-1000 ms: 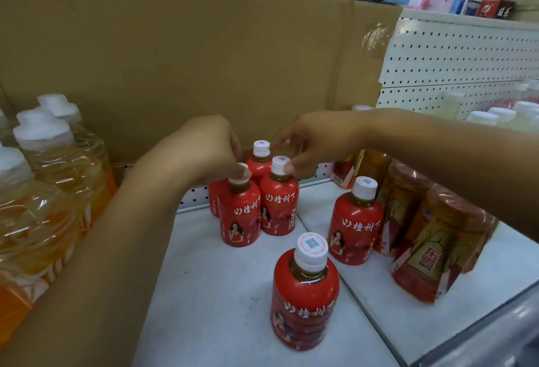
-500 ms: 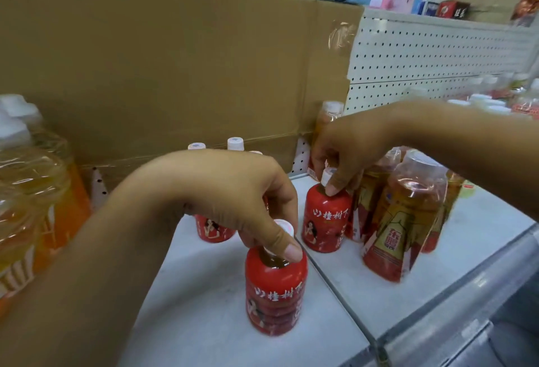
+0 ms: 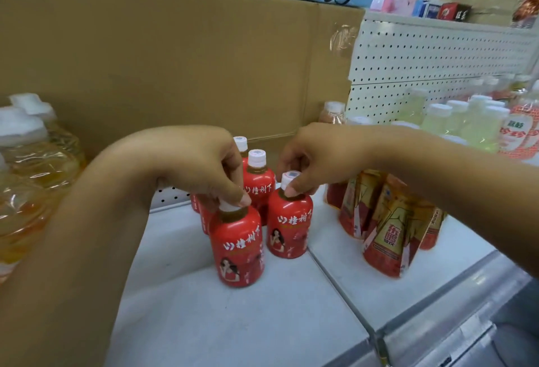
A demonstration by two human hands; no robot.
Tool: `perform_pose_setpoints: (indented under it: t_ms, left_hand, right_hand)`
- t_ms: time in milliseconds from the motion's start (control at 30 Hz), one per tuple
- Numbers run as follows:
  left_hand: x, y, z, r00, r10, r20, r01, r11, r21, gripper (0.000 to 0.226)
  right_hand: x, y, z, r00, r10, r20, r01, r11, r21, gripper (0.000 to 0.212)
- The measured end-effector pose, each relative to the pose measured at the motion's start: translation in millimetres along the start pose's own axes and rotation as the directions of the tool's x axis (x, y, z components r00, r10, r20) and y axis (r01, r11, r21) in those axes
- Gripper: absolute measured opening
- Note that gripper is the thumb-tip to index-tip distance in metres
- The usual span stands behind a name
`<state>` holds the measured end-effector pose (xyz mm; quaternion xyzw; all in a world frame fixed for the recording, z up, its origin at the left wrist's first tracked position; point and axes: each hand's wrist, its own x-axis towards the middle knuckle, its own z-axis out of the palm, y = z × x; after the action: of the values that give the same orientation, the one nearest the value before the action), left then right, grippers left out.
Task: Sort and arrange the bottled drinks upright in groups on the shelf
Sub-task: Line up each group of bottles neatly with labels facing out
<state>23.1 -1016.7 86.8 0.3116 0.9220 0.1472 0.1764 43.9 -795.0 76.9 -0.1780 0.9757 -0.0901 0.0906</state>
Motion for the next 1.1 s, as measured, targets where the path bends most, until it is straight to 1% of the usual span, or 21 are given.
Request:
perform_pose_setpoints:
  t_ms: [33, 100, 167, 267, 400, 500, 567, 633, 700, 767, 833, 933, 1000, 1100]
  left_hand:
    - [1, -3, -1, 1.0, -0.023, -0.017, 0.024, 1.0, 0.012, 0.018]
    - [3, -7, -1, 0.996, -0.071, -0.054, 0.072, 0.997, 0.027, 0.02]
    - [5, -9, -2, 0.99, -0.111, -0.088, 0.113, 0.993, 0.016, 0.023]
    - [10, -10, 2, 0.98, -0.145, -0.135, 0.146, 0.989, -0.005, 0.026]
    - [13, -5, 8, 0.967, -0.164, -0.196, 0.155, 0.986, -0.061, 0.027]
    - [12, -4, 11, 0.962, -0.155, -0.225, 0.139, 0.987, -0.083, 0.028]
    - [11, -4, 11, 0.964, -0.155, -0.217, 0.139, 0.986, -0.087, 0.03]
    - [10, -6, 11, 0.964, -0.147, -0.223, 0.144, 0.989, -0.031, 0.035]
    - [9, -7, 11, 0.957, -0.135, -0.257, 0.146, 0.989, 0.024, 0.039]
    - [7, -4, 12, 0.938, -0.131, -0.322, 0.144, 0.989, 0.016, 0.037]
    - [7, 2, 15, 0.9, -0.095, -0.426, 0.083, 0.995, -0.047, 0.031]
    - [8, 16, 22, 0.841, -0.011, -0.541, -0.081, 0.986, -0.146, 0.024]
    - [8, 28, 26, 0.821, 0.051, -0.569, -0.158, 0.977, -0.141, 0.024]
    - [14, 45, 24, 0.815, 0.126, -0.566, -0.227, 0.967, -0.112, 0.025]
  right_hand:
    - [2, -4, 4, 0.999, -0.012, -0.04, 0.012, 1.0, -0.015, 0.015]
    - [7, -8, 11, 0.992, -0.022, -0.125, 0.013, 0.997, -0.074, 0.031]
    - [9, -7, 19, 0.981, -0.012, -0.196, -0.003, 0.997, -0.074, 0.038]
    - [4, -4, 35, 0.952, 0.032, -0.304, -0.024, 0.999, 0.028, 0.043]
    - [2, -9, 61, 0.87, 0.109, -0.482, -0.031, 0.985, 0.168, 0.042]
    - [1, -14, 70, 0.832, 0.182, -0.524, -0.054, 0.967, 0.249, 0.042]
    - [-5, -19, 74, 0.817, 0.216, -0.534, -0.061, 0.954, 0.293, 0.042]
    - [-11, -24, 80, 0.795, 0.243, -0.556, -0.046, 0.938, 0.345, 0.044]
    - [-20, -31, 83, 0.769, 0.28, -0.574, -0.04, 0.918, 0.394, 0.047]
    - [-32, -35, 82, 0.748, 0.313, -0.585, -0.059, 0.91, 0.411, 0.05]
    - [-49, -36, 79, 0.719, 0.327, -0.613, -0.069, 0.911, 0.406, 0.045]
    - [-79, -31, 70, 0.655, 0.353, -0.668, -0.043, 0.9, 0.433, 0.035]
    - [-99, -24, 59, 0.608, 0.366, -0.705, -0.011, 0.891, 0.454, 0.026]
    - [-125, -2, 37, 0.551, 0.363, -0.751, 0.004, 0.9, 0.437, 0.018]
